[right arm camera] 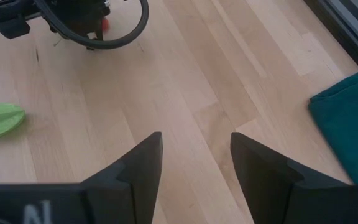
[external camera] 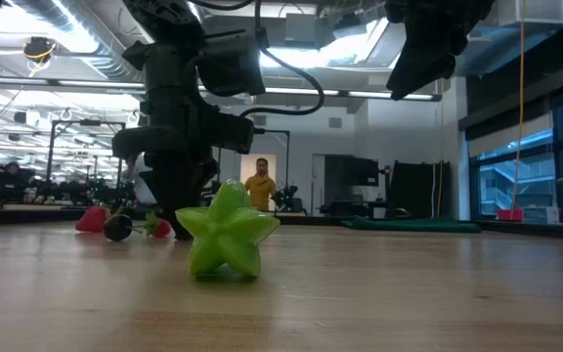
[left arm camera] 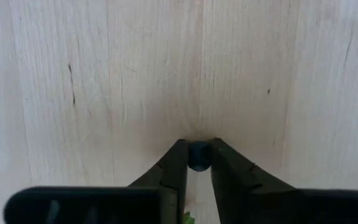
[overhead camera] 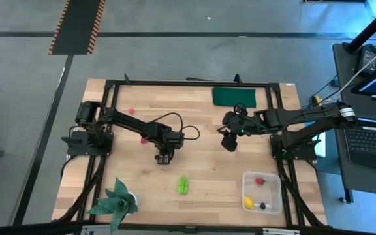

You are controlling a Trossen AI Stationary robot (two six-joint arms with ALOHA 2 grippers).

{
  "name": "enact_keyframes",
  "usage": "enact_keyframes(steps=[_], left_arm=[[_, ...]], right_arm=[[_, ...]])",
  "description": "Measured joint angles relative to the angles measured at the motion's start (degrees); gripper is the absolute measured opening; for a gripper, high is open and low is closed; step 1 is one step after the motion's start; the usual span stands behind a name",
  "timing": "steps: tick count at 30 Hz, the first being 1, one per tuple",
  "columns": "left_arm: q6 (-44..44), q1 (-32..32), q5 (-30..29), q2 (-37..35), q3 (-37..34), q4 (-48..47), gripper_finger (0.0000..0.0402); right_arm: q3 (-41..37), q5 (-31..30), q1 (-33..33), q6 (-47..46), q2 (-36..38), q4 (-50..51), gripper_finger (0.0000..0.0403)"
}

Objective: Pick and placing Produce into tupperware
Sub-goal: Put the blueberry into the transparent bin

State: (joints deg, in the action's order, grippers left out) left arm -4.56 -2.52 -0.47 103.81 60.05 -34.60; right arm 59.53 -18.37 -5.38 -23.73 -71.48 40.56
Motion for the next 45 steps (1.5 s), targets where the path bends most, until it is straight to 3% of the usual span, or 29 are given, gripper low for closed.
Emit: enact_keyframes(steps=[11,16,25,34,45], left_arm=[[0.2,0.0,0.4,0.2,1.3,-1.8,0.0053],[0.6,0.1,0.5,0.3,6.1,-3.0,0.0039],[4.5,2.0,0.2,0.2,17.6,-2.8,0.0048],[8.1,4.6,1.1,0.4,20.3,9.9,0.0047],[7.6,5.0,5.3,10.9,20.3,25.4,0.0041]], right_arm=[[0.0,0.0,0.0,0.0,0.0,0.0,0.0193],[0.0,0.0,0.0,0.0,0.0,0.0,0.0193],[0.0,0.0,0.5,-0.1,0.1,1.3,0.0193],[0.0,0.0,5.2,-3.2,4.9,13.3,0.0193],[0.0,0.0,6.6,-3.2,13.8,13.2,0.0193]])
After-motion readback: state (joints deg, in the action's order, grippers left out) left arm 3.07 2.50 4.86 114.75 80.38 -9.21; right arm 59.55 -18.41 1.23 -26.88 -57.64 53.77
